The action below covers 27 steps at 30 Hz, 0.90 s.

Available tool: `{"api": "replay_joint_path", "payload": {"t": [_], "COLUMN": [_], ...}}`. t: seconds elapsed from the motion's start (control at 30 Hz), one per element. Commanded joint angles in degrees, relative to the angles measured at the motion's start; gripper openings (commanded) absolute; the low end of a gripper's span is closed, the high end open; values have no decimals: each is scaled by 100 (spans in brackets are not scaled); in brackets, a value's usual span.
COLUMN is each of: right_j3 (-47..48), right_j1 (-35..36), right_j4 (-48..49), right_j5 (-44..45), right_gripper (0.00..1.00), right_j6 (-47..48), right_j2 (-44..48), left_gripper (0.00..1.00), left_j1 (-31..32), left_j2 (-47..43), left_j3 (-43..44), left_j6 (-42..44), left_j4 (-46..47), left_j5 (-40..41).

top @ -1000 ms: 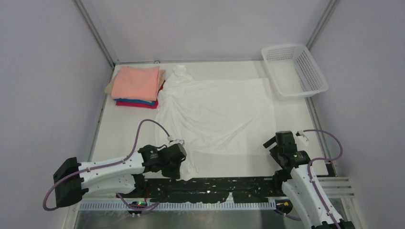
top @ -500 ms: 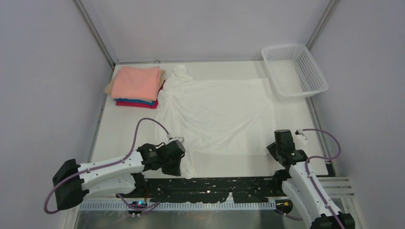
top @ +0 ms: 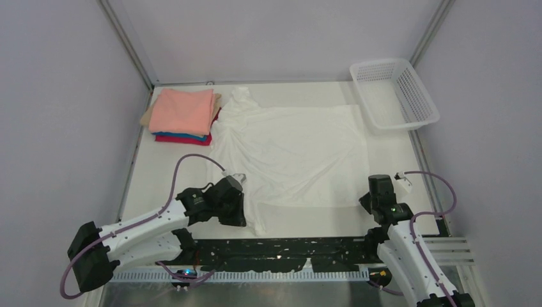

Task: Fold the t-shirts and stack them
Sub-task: Grab the side of the flattened tshirt closest away from the robot with both arms

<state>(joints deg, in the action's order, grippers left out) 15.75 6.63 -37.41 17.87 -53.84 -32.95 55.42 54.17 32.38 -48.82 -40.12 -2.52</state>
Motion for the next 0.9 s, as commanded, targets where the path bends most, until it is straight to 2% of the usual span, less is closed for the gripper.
{"api": "replay_joint_path", "payload": {"t": [0.0,0.27,0.6,0.87], "right_j3": [318,1091,1932,2536], "right_j1": [-10,-13,-15,-43], "right_j4": [310,754,1319,1608], "right_j5": [-49,-174,-286,-2], "right_gripper": [6,5,5,5], "right_j6": [467,1145,1308,1457], "right_j2": [-262,-1129,-2169,-3021], "left_gripper": [0,0,0,0], "left_j1": [-777,-1583,-2940,-3457], "left_j2": [-148,175,335,984], "left_j3": [154,712,1175,1524], "left_j6": [539,1097,1338,1613], "left_j4": [955,1336,1974,2492], "left_j5": [-613,-543,-637,-602]}}
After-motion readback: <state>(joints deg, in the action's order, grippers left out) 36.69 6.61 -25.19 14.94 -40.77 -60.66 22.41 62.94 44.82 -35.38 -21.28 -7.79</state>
